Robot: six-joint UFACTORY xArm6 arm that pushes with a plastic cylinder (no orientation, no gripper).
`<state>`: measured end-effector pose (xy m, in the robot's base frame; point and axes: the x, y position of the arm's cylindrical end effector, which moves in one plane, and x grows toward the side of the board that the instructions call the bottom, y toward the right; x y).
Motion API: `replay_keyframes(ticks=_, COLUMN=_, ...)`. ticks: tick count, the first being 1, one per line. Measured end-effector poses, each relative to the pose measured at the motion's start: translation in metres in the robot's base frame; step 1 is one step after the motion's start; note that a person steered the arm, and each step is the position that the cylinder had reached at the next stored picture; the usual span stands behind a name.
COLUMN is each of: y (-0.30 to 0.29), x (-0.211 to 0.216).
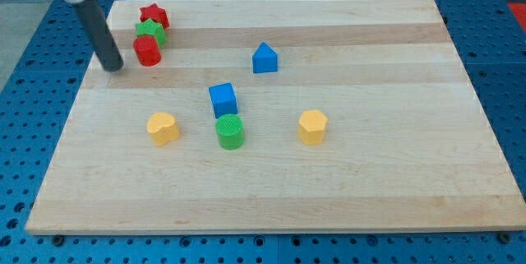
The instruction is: Push the yellow heart downwards of the board
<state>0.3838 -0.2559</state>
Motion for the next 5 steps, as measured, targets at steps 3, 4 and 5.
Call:
replay_keyframes(ticks=3, y=0.107, x=0.052)
replay_keyframes(ticks=4, y=0.117, x=0.076)
replay_keyframes(ticks=5, y=0.118, x=0.119)
